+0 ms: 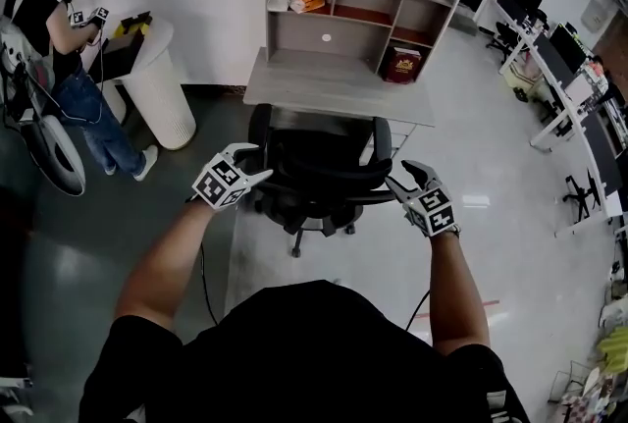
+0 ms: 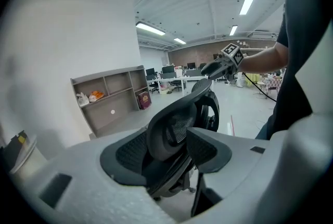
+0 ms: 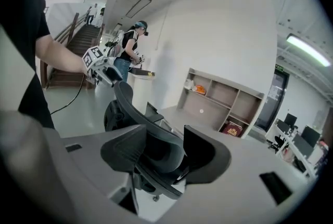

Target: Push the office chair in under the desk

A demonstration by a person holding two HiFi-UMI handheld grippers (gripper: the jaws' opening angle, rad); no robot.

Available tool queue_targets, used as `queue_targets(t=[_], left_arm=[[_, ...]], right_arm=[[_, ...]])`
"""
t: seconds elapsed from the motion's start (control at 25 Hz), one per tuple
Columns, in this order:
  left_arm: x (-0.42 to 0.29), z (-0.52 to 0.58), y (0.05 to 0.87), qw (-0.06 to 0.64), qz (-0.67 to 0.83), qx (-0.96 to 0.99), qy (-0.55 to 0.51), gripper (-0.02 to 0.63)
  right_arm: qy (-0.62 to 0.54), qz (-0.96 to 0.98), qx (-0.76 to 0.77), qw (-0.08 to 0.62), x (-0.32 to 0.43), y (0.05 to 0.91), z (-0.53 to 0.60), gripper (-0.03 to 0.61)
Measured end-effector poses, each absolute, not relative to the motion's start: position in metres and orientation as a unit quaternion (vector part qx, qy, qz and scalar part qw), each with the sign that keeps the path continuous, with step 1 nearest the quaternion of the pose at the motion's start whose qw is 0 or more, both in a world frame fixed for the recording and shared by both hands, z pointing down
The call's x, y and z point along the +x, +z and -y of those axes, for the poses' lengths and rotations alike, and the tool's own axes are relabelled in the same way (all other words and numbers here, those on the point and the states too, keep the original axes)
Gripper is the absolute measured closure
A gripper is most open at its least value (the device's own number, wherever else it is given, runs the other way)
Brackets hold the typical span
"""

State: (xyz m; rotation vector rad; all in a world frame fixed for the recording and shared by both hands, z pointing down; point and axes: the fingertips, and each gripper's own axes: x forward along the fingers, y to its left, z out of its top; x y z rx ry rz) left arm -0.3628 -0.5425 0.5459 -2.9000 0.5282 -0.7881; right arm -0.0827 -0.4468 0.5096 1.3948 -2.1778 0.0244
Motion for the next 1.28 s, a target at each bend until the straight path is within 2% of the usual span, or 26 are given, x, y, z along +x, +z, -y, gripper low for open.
queue_targets(t=[0.24,0.32,0.4,0.52,0.72,1.28], left_arm=[[-0.350,0.524,0.530,0.067,-0.177,-0.959,-0.213,0.467],[-0.347,0.520,0.524,0.064,-0.179,-0.962,-0.194,0.497],[-0.344,0.517,0.519,0.058,-0.180,-0.965,-0.184,0.518],[-0.341,0.516,0.507,0.037,-0.183,-0.969,-0.164,0.541],[-0.338,0.517,0.491,0.034,-0.204,-0.968,-0.144,0.569],[-0.329,0.527,0.471,0.008,-0.293,-0.948,-0.121,0.584]], right_arm=[[0.030,0.791,0.584,0.179,-0.065,0.478,0.441,0.374],[0.036,0.772,0.612,0.166,-0.056,0.471,0.440,0.415],[0.051,0.752,0.638,0.155,-0.047,0.469,0.441,0.495],[0.077,0.741,0.653,0.138,-0.040,0.473,0.442,0.535],[0.075,0.749,0.647,0.121,-0.046,0.466,0.446,0.540],[0.075,0.757,0.643,0.086,-0.006,0.453,0.453,0.541]])
